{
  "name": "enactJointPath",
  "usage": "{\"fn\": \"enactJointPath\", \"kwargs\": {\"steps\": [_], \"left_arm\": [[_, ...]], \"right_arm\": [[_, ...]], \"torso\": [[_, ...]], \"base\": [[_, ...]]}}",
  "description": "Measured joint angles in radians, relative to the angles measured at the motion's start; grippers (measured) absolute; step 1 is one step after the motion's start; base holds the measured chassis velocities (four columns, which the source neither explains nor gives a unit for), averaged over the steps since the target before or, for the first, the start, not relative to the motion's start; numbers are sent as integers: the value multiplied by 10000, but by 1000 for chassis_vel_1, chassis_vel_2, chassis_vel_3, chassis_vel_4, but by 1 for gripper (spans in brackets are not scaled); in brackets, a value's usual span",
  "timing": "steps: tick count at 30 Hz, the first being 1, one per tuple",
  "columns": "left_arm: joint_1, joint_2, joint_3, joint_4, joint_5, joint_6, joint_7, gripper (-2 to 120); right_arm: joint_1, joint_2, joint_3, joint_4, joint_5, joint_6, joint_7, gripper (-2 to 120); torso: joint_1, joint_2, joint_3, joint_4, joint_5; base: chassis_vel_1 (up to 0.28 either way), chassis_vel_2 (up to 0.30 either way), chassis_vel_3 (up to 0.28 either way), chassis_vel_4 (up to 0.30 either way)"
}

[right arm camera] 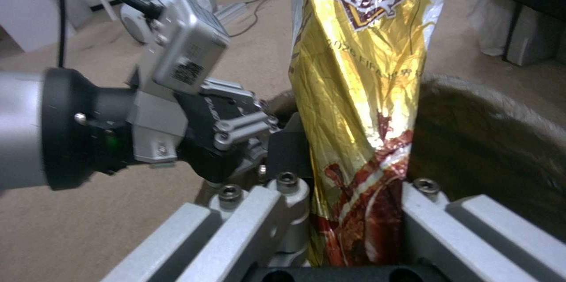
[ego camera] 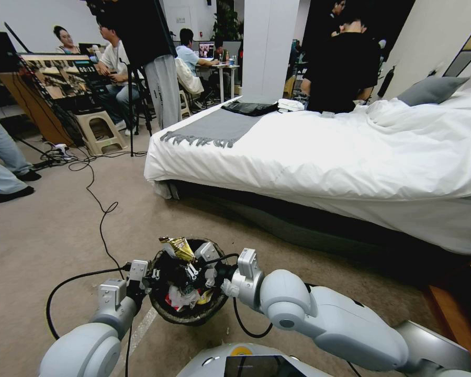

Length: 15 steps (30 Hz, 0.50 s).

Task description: Pick up the trash bin, then pick up the garbage from the floor and place it into the trash bin.

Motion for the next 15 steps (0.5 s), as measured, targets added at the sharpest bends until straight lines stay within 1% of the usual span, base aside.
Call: {"fn": "enactJointPath", "kwargs": {"steps": [1, 3, 4, 5, 7, 8, 11, 12, 15], "left_arm": [[0, 0, 0, 0, 0, 0, 0, 1], [-6, -4, 1, 0, -1, 0, 1, 1], [-6, -4, 1, 0, -1, 0, 1, 1], [-12, -4, 3, 0, -1, 0, 4, 1], [-26, 3, 6, 0, -1, 0, 11, 1], [-26, 3, 6, 0, -1, 0, 11, 1], [-31, 9, 7, 0, -1, 0, 12, 1], [-31, 9, 7, 0, -1, 0, 12, 1], [-38, 10, 7, 0, -4, -4, 15, 1]], "right_arm": [[0, 0, 0, 0, 0, 0, 0, 16], [-56, 66, -53, -92, -9, -4, 221, 27], [-56, 66, -53, -92, -9, -4, 221, 27], [-73, 93, -65, -118, -10, -5, 262, 30], [-90, 133, -81, -150, -14, -6, 310, 43], [-90, 133, -81, -150, -14, -6, 310, 43], [-93, 132, -77, -145, -4, -6, 367, 58], [-93, 132, -77, -145, -4, -6, 367, 58], [-87, 82, -20, -67, 23, -25, 423, 71]], "torso": [[0, 0, 0, 0, 0], [1, 0, 0, 0, 0], [1, 0, 0, 0, 0], [0, 0, 0, 0, 0], [0, 0, 0, 0, 0], [0, 0, 0, 0, 0], [0, 0, 0, 0, 0], [0, 0, 0, 0, 0], [0, 0, 0, 0, 0]], "base": [[0, 0, 0, 0], [0, 0, 0, 0], [0, 0, 0, 0], [0, 0, 0, 0], [0, 0, 0, 0], [0, 0, 0, 0], [0, 0, 0, 0], [0, 0, 0, 0], [0, 0, 0, 0]]}}
